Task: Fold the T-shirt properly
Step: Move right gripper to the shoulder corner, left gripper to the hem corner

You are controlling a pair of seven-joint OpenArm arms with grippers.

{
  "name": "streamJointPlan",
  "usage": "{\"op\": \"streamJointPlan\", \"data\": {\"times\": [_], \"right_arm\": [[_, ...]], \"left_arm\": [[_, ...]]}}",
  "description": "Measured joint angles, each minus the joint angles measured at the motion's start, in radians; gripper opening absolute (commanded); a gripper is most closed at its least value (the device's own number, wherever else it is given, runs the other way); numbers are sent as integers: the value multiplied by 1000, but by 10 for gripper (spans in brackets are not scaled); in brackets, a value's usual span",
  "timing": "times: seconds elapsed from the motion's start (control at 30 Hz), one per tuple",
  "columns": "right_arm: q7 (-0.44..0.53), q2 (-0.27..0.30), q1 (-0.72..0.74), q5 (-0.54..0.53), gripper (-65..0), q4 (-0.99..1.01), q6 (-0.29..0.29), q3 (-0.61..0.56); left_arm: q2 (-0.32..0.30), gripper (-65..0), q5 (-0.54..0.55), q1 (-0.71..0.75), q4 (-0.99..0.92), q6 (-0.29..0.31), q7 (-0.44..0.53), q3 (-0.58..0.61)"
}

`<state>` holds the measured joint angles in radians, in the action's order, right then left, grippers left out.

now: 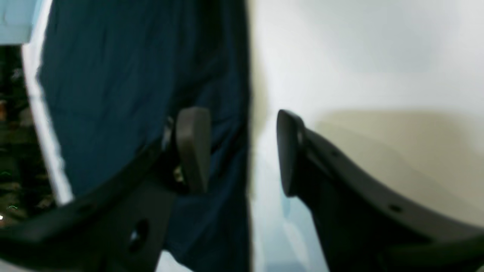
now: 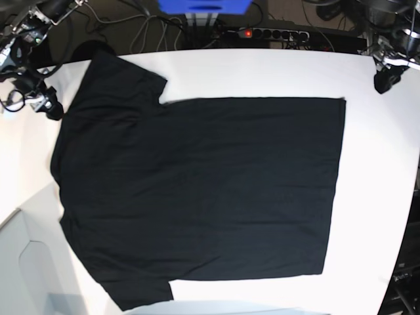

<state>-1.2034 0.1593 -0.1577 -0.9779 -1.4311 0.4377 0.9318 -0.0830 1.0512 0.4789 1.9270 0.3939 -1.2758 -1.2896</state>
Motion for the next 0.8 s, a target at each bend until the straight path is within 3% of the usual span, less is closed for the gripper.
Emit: {"op": "streamJointPlan", "data": {"times": [0.27,0.8], "right_arm": [[12,2,24,-26,-356,98,0,-3],[21,-4,48,-23,-356,101,0,-65]], "left_arm": [[0,-370,-2,1,-65,0,-3,-1],[0,-370,-2,3,-65,0,-4,-1]]}}
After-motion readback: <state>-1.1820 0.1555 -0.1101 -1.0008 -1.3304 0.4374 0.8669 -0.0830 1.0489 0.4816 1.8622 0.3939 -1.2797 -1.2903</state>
